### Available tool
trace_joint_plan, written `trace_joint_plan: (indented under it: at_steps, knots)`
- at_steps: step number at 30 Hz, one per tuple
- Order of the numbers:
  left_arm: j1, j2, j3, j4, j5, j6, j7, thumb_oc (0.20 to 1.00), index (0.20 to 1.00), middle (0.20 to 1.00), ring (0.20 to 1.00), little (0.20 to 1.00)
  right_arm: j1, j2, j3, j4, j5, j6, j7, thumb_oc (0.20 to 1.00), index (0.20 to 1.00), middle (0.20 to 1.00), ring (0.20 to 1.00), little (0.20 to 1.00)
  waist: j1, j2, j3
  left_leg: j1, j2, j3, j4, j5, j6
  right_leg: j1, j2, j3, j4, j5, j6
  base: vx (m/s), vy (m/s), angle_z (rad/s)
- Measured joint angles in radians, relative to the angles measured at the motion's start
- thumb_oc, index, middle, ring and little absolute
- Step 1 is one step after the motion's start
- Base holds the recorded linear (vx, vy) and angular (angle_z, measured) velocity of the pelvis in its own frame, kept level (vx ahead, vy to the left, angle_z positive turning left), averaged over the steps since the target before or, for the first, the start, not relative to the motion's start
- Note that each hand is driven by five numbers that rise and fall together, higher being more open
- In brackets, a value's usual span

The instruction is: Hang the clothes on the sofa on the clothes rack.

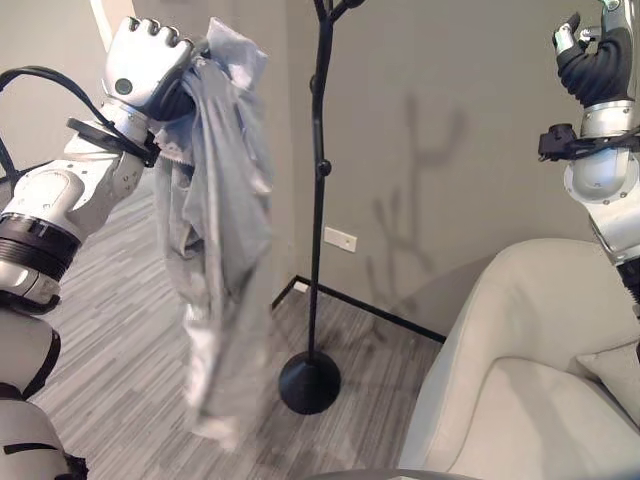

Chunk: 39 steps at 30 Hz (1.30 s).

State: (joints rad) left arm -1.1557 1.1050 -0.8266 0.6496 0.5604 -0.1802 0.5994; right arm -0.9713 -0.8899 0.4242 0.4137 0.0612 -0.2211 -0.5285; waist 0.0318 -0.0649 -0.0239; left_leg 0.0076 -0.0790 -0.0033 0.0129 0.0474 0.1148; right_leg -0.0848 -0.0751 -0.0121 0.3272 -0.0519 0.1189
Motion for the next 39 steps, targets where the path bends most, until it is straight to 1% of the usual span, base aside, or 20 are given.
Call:
trace_joint_plan:
  at_steps: [1, 2, 4, 5, 7, 8, 10, 11, 13, 15, 17, 19, 23, 25, 29, 30, 32, 35, 36, 39]
  knots:
    - [0.002, -0.004, 0.001, -0.025, -0.001, 0.005, -0.016, 0.2, 0.2, 0.2, 0.2, 0.2, 0.016, 0.004, -0.001, -0.024, 0.025, 0.01, 0.013, 0.2, 0.2, 0.2, 0.2, 0.2, -0.009, 0.001, 0.005, 0.0, -0.002, 0.002, 0.011, -0.002, 0.001, -0.055, 0.001, 0.008, 0.104, 0.01, 0.02, 0.04, 0.121, 0.09]
    - [0.006, 0.019, 0.003, -0.129, -0.011, 0.011, -0.031, 0.2, 0.2, 0.2, 0.2, 0.2, 0.05, 0.032, -0.02, -0.153, 0.071, 0.014, 0.033, 0.467, 0.467, 0.467, 0.467, 0.467, -0.012, -0.003, 0.046, -0.005, -0.007, 0.012, 0.066, -0.032, 0.019, -0.1, -0.007, 0.026, 0.224, 0.015, 0.031, 0.13, 0.085, 0.02]
    - [0.029, 0.035, 0.03, -0.247, 0.014, 0.009, -0.045, 0.2, 0.2, 0.2, 0.2, 0.2, 0.146, 0.118, -0.074, -0.321, 0.082, 0.012, 0.066, 0.871, 0.871, 0.871, 0.871, 0.871, -0.014, 0.001, 0.065, 0.017, -0.01, 0.014, 0.072, -0.055, 0.019, -0.111, -0.031, -0.002, 0.266, -0.01, 0.024, 0.16, -0.018, -0.13]
    - [0.057, 0.041, 0.075, -0.319, 0.025, 0.007, -0.045, 0.2, 0.2, 0.2, 0.2, 0.2, 0.223, 0.18, -0.117, -0.437, 0.094, -0.001, 0.079, 1.0, 1.0, 1.0, 1.0, 1.0, -0.013, -0.002, 0.064, 0.029, -0.011, 0.013, 0.06, -0.054, 0.019, -0.108, -0.041, -0.003, 0.255, -0.026, 0.019, 0.1, -0.037, -0.01]
    - [0.077, 0.043, 0.133, -0.408, 0.06, -0.005, -0.038, 0.2, 0.2, 0.2, 0.2, 0.2, 0.329, 0.231, -0.126, -0.559, 0.095, -0.055, 0.109, 1.0, 1.0, 1.0, 1.0, 1.0, -0.025, -0.006, 0.065, 0.036, -0.015, 0.009, 0.049, -0.054, 0.013, -0.085, -0.032, 0.003, 0.198, -0.047, 0.014, 0.11, -0.035, 0.18]
    - [0.085, 0.056, 0.154, -0.464, 0.075, -0.01, -0.032, 0.2, 0.2, 0.2, 0.2, 0.2, 0.391, 0.237, -0.135, -0.605, 0.106, -0.058, 0.138, 1.0, 1.0, 1.0, 1.0, 1.0, -0.025, -0.011, 0.062, 0.051, -0.018, 0.015, 0.028, -0.049, 0.006, -0.043, -0.028, -0.001, 0.118, -0.051, 0.018, 0.14, -0.032, 0.1]
    - [0.088, 0.096, 0.163, -0.542, 0.095, -0.02, -0.034, 0.2, 0.2, 0.2, 0.2, 0.2, 0.469, 0.241, -0.138, -0.62, 0.119, -0.059, 0.174, 1.0, 1.0, 1.0, 1.0, 1.0, -0.023, -0.01, 0.059, 0.061, -0.028, 0.016, 0.002, -0.049, 0.006, 0.012, -0.022, 0.004, 0.013, -0.06, 0.004, 0.13, -0.03, -0.07]
    - [0.15, 0.107, 0.249, -0.612, 0.114, -0.037, -0.03, 0.2, 0.2, 0.2, 0.2, 0.2, 0.582, 0.25, -0.159, -0.598, 0.138, -0.049, 0.211, 1.0, 1.0, 1.0, 1.0, 1.0, -0.021, -0.012, 0.038, 0.072, -0.031, 0.017, -0.017, -0.045, 0.002, 0.065, -0.023, 0.01, -0.09, -0.044, -0.006, 0.08, -0.036, -0.14]
    - [0.158, 0.147, 0.259, -0.623, 0.126, -0.041, -0.022, 0.2, 0.2, 0.2, 0.2, 0.2, 0.671, 0.248, -0.158, -0.556, 0.158, 0.001, 0.245, 1.0, 1.0, 1.0, 1.0, 1.0, -0.022, -0.009, 0.029, 0.068, -0.032, 0.018, -0.018, -0.04, -0.005, 0.1, -0.022, 0.03, -0.164, -0.034, -0.012, 0.05, -0.022, -0.1]
    - [0.184, 0.171, 0.265, -0.609, 0.13, -0.041, -0.027, 0.2, 0.2, 0.2, 0.2, 0.2, 0.799, 0.18, -0.177, -0.582, 0.194, 0.022, 0.312, 1.0, 1.0, 1.0, 1.0, 1.0, -0.024, 0.012, 0.024, 0.064, -0.026, 0.007, -0.032, -0.025, -0.003, 0.12, -0.015, 0.019, -0.205, -0.017, -0.012, 0.04, -0.017, 0.12]
    - [0.219, 0.175, 0.277, -0.612, 0.131, -0.043, -0.034, 0.2, 0.2, 0.2, 0.2, 0.2, 0.876, 0.143, -0.211, -0.589, 0.198, 0.029, 0.344, 1.0, 1.0, 1.0, 1.0, 1.0, -0.032, 0.021, 0.02, 0.067, -0.022, -0.008, -0.035, -0.026, -0.003, 0.132, -0.011, 0.001, -0.215, -0.017, -0.013, 0.03, -0.007, 0.21]
    - [0.261, 0.219, 0.289, -0.634, 0.145, -0.052, -0.038, 0.2, 0.2, 0.2, 0.2, 0.2, 0.966, 0.124, -0.293, -0.601, 0.198, 0.036, 0.38, 1.0, 1.0, 1.0, 1.0, 1.0, -0.036, 0.022, 0.017, 0.074, -0.011, -0.013, -0.05, -0.026, -0.006, 0.134, 0.002, 0.0, -0.219, -0.018, -0.014, 0.01, 0.002, 0.05]
    - [0.349, 0.226, 0.355, -0.656, 0.168, -0.058, -0.046, 0.2, 0.2, 0.2, 0.2, 0.2, 0.993, 0.123, -0.322, -0.599, 0.233, 0.037, 0.424, 1.0, 1.0, 1.0, 1.0, 1.0, -0.049, 0.02, 0.018, 0.093, -0.005, -0.014, -0.06, -0.029, -0.012, 0.148, 0.008, 0.002, -0.22, -0.026, -0.027, -0.05, 0.016, -0.02]
    - [0.364, 0.227, 0.366, -0.659, 0.167, -0.058, -0.045, 0.2, 0.2, 0.2, 0.2, 0.2, 0.999, 0.112, -0.279, -0.574, 0.318, 0.041, 0.489, 1.0, 1.0, 1.0, 1.0, 1.0, -0.051, 0.012, 0.015, 0.099, -0.003, -0.013, -0.065, -0.03, -0.016, 0.15, 0.01, 0.003, -0.218, -0.03, -0.032, -0.06, 0.022, -0.06]
    - [0.361, 0.227, 0.361, -0.686, 0.167, -0.057, -0.054, 0.2, 0.2, 0.2, 0.2, 0.2, 0.97, 0.09, -0.075, -0.527, 0.403, 0.073, 0.597, 1.0, 1.0, 1.0, 1.0, 1.0, -0.049, 0.0, 0.013, 0.1, -0.002, -0.013, -0.062, -0.033, -0.025, 0.15, 0.011, 0.002, -0.211, -0.03, -0.033, -0.05, 0.038, 0.0]
    - [0.36, 0.226, 0.356, -0.698, 0.167, -0.057, -0.055, 0.2, 0.2, 0.2, 0.2, 0.2, 0.965, 0.126, 0.012, -0.5, 0.42, 0.095, 0.631, 1.0, 1.0, 1.0, 1.0, 1.0, -0.049, -0.003, 0.011, 0.101, -0.001, -0.014, -0.063, -0.033, -0.028, 0.149, 0.011, 0.002, -0.206, -0.031, -0.034, -0.04, 0.045, 0.06]
    - [0.36, 0.222, 0.355, -0.711, 0.167, -0.057, -0.058, 0.2, 0.2, 0.2, 0.2, 0.2, 0.966, 0.158, 0.061, -0.483, 0.433, 0.114, 0.663, 1.0, 1.0, 1.0, 1.0, 1.0, -0.044, 0.0, 0.013, 0.101, -0.003, -0.016, -0.062, -0.032, -0.029, 0.147, 0.009, 0.001, -0.2, -0.033, -0.034, -0.05, 0.048, 0.05]
    - [0.343, 0.169, 0.347, -0.716, 0.167, -0.055, -0.062, 0.2, 0.2, 0.2, 0.2, 0.2, 0.895, 0.286, 0.166, -0.365, 0.433, 0.144, 0.687, 1.0, 1.0, 1.0, 1.0, 1.0, -0.021, 0.013, 0.017, 0.101, -0.01, -0.017, -0.048, -0.031, -0.031, 0.138, 0.002, -0.001, -0.179, -0.039, -0.031, -0.03, 0.038, 0.02]
    - [0.331, 0.153, 0.34, -0.716, 0.167, -0.055, -0.062, 0.2, 0.2, 0.2, 0.2, 0.2, 0.875, 0.309, 0.191, -0.34, 0.433, 0.146, 0.688, 1.0, 1.0, 1.0, 1.0, 1.0, -0.022, 0.009, 0.014, 0.1, -0.011, -0.016, -0.047, -0.031, -0.031, 0.136, 0.0, 0.0, -0.173, -0.039, -0.031, -0.03, 0.041, 0.04]
    - [0.316, 0.138, 0.331, -0.717, 0.167, -0.05, -0.062, 0.2, 0.2, 0.2, 0.2, 0.2, 0.862, 0.344, 0.206, -0.307, 0.431, 0.145, 0.686, 1.0, 1.0, 1.0, 1.0, 1.0, -0.009, 0.023, 0.014, 0.101, -0.015, -0.017, -0.045, -0.031, -0.03, 0.131, -0.006, 0.0, -0.165, -0.044, -0.028, -0.02, 0.027, 0.01]
